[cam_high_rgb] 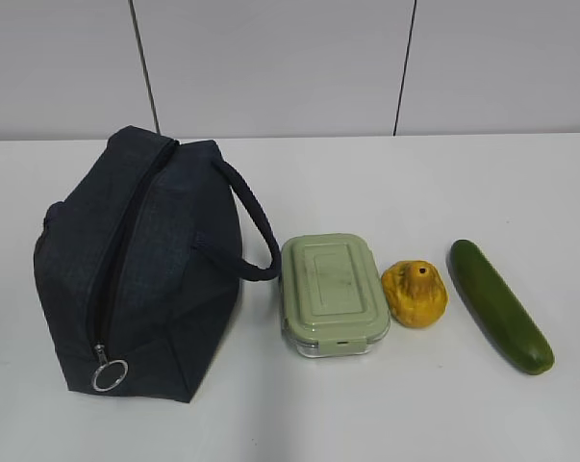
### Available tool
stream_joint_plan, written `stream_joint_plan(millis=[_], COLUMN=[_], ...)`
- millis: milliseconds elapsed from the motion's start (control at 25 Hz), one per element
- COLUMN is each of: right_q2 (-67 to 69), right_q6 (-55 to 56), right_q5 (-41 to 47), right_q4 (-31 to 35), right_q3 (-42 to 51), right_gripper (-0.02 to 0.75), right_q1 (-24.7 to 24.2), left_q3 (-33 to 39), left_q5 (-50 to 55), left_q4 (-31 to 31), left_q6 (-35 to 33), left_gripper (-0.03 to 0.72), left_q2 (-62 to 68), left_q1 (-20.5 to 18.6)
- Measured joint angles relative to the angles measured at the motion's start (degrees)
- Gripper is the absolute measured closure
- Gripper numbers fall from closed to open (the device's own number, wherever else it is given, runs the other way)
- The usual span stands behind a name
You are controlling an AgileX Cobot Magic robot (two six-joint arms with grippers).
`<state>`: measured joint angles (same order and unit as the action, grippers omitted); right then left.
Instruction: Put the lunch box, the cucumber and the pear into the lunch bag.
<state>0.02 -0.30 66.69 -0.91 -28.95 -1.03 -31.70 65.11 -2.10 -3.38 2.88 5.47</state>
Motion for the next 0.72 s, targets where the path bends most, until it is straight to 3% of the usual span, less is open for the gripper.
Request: stream_joint_plan(millis=[240,480,720], right_q2=[10.02,19.95,29.66], right_q6=[-0.69,-7.58,-15.81], right_q5=[-2.31,-11.33,-18.96], right_q4=[7.58,24.8,35.37], right_q3=[-2.83,-4.78,-4.82], right_gripper=[0.643,0.503,0.451], right_q1=[0.0,0.0,0.0], left_q3=[-5.54,-7.44,-9.07], left_q5=[-3.65,-8.02,-11.34], left_q4=[-14.59,-37.78,-42.17], left_q6=[-0.5,-12.27,-19.95], left_gripper=[0.446,0.407,0.368], left_q2=[12.6,28.34,40.01], left_q1=[0.25,0.25,0.25])
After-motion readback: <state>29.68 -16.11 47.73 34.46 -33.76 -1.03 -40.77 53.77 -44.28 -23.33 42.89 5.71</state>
